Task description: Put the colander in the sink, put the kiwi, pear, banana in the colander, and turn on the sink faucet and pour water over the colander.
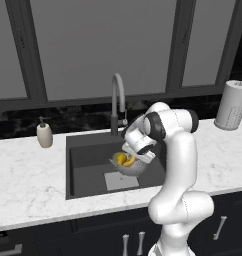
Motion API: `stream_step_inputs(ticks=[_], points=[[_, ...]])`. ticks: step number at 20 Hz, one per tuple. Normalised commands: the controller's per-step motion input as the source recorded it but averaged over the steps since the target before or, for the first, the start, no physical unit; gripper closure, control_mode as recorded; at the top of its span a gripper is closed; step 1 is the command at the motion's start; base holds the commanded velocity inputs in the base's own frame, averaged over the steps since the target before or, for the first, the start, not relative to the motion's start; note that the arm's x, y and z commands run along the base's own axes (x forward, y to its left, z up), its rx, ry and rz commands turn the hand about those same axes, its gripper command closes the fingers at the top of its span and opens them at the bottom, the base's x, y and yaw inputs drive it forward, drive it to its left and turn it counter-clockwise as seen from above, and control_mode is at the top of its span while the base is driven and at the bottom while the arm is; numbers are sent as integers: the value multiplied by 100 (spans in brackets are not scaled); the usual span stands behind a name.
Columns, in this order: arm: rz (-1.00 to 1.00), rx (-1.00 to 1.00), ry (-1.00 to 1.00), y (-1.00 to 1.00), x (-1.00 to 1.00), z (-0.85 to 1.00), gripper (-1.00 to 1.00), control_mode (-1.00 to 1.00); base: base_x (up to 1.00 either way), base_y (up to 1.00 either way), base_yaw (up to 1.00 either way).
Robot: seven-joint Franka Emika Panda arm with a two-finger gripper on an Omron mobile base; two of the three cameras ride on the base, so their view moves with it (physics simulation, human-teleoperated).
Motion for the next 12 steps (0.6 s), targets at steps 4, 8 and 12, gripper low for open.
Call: stream_step_inputs(ticks=[4,8,12], points=[[0,5,-10,0,-31,-3,-100,-100,0,0,0],[0,7,-8,0,-37,0,-100,-100,0,0,0],[1,14,-18,-5,-62,10,-100,-100,0,0,0]])
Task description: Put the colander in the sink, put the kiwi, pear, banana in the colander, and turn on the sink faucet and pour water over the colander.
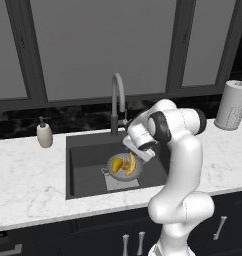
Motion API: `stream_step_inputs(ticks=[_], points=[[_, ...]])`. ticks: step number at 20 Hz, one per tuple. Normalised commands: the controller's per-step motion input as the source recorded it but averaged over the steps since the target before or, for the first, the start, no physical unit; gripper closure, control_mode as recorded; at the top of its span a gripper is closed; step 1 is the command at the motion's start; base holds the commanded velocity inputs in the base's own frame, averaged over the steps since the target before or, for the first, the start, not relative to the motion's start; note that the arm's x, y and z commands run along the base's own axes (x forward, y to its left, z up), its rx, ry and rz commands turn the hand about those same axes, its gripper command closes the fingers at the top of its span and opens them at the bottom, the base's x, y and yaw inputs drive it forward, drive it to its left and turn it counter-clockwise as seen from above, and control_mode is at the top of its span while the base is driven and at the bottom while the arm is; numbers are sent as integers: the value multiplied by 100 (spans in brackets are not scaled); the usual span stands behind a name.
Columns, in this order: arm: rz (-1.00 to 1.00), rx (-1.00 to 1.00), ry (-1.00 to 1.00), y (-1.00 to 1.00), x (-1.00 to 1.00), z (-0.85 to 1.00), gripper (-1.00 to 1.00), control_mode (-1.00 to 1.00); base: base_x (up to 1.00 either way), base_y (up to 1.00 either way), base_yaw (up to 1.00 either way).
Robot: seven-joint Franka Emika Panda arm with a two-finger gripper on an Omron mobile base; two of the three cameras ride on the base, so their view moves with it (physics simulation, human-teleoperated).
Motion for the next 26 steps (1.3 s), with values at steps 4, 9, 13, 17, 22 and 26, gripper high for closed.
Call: stream_step_inputs(ticks=[4,9,13,17,22,26], points=[[0,20,-27,-26,-78,36,-100,-100,0,0,0],[0,19,-25,-27,-75,43,-100,-100,0,0,0],[0,17,-17,-24,-48,57,-100,-100,0,0,0],[2,16,-11,-20,-35,63,-100,-100,0,0,0],[2,18,-14,-22,-41,79,-100,-100,0,0,0],[0,16,-16,-11,-24,84,-100,-100,0,0,0]])
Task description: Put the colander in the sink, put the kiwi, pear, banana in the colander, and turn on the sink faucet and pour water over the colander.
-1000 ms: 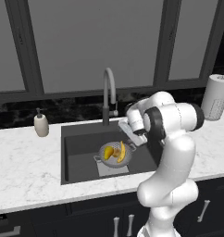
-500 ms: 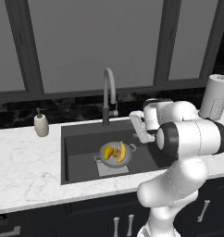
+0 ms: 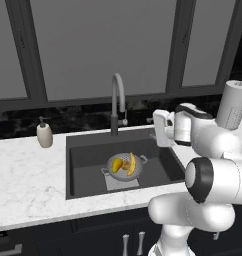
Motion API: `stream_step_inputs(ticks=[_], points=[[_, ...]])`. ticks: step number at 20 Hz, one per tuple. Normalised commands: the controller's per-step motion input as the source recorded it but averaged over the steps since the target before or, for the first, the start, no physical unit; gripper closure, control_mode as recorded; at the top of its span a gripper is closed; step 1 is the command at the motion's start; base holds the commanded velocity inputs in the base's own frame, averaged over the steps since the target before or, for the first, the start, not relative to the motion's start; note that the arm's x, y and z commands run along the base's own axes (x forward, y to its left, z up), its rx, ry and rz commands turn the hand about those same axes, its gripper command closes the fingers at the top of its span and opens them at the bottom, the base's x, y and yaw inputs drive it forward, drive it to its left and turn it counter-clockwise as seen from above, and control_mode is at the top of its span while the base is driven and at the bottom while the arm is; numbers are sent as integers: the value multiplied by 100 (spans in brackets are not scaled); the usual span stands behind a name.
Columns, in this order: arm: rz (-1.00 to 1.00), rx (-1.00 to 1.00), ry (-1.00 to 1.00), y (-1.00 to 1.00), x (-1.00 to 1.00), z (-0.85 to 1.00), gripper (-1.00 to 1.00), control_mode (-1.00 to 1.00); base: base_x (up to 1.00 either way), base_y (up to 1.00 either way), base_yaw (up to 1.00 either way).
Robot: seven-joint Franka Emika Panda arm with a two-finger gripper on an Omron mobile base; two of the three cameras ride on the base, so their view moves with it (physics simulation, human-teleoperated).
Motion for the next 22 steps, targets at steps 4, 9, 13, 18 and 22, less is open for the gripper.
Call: stream_step_inputs(ticks=[4,9,13,18,22], points=[[5,22,-2,-3,-3,70,-100,-100,0,0,0],[7,15,18,0,0,44,-100,-100,0,0,0],[11,0,67,0,33,2,-100,-100,0,0,0],[-2,15,44,0,29,0,-100,-100,0,0,0],[-11,25,30,0,7,-5,-100,-100,0,0,0]])
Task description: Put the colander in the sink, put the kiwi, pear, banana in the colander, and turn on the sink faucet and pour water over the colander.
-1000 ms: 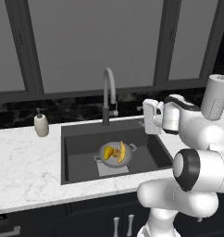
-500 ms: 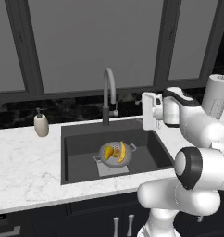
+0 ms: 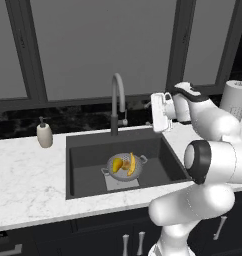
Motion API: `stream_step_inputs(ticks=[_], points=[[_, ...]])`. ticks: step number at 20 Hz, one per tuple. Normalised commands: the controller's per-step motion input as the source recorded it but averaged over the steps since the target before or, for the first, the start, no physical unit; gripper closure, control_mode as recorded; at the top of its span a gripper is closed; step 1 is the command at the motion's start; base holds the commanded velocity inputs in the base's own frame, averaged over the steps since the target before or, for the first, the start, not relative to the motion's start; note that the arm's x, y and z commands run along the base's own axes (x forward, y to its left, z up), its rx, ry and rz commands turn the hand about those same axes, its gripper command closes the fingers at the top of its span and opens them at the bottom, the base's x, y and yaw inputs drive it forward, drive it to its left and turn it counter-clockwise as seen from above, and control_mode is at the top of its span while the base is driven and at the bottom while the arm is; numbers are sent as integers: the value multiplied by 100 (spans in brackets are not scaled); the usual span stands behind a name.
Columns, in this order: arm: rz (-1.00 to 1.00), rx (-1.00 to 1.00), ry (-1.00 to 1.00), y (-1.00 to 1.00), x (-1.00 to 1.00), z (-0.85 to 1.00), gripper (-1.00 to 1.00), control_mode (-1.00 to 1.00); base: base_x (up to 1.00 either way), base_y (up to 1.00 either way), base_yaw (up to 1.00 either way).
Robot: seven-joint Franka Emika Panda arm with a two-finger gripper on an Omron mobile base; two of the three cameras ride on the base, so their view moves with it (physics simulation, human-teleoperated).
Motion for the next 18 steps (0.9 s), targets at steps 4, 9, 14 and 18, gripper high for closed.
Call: stream_step_inputs(ticks=[4,9,14,18], points=[[-24,27,10,0,0,-37,-100,-100,0,0,0],[-22,23,0,0,0,-41,-100,-100,0,0,0],[-14,17,19,0,10,-15,-100,-100,0,0,0],[-5,14,37,0,27,0,-100,-100,0,0,0]])
